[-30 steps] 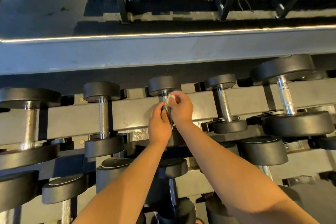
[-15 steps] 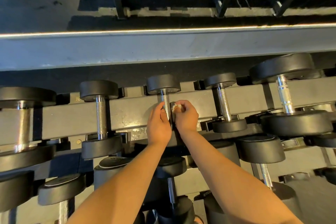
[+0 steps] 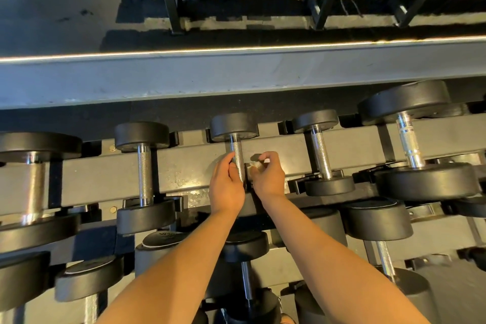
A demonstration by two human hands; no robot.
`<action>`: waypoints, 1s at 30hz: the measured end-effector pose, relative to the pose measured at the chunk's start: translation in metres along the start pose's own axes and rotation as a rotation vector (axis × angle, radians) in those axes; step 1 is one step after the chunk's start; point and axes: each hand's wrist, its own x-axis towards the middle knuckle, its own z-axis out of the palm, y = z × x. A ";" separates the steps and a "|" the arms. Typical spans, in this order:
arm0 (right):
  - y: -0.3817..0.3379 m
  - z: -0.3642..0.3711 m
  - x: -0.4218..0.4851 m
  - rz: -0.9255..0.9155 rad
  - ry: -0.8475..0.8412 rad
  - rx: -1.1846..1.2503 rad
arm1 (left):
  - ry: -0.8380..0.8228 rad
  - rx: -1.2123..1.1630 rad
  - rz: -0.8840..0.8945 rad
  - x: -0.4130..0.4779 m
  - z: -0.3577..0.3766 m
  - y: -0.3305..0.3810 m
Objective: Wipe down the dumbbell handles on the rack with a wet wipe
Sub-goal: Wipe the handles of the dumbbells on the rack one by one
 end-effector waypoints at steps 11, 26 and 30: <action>-0.022 0.028 0.020 -0.260 -0.017 -0.043 | -0.005 0.007 0.015 0.003 0.002 -0.002; -0.026 0.028 0.021 -0.194 -0.030 0.081 | 0.001 -0.005 0.005 0.006 0.004 -0.007; -0.016 0.022 0.015 -0.207 -0.063 0.017 | 0.002 -0.003 0.021 0.005 0.004 -0.008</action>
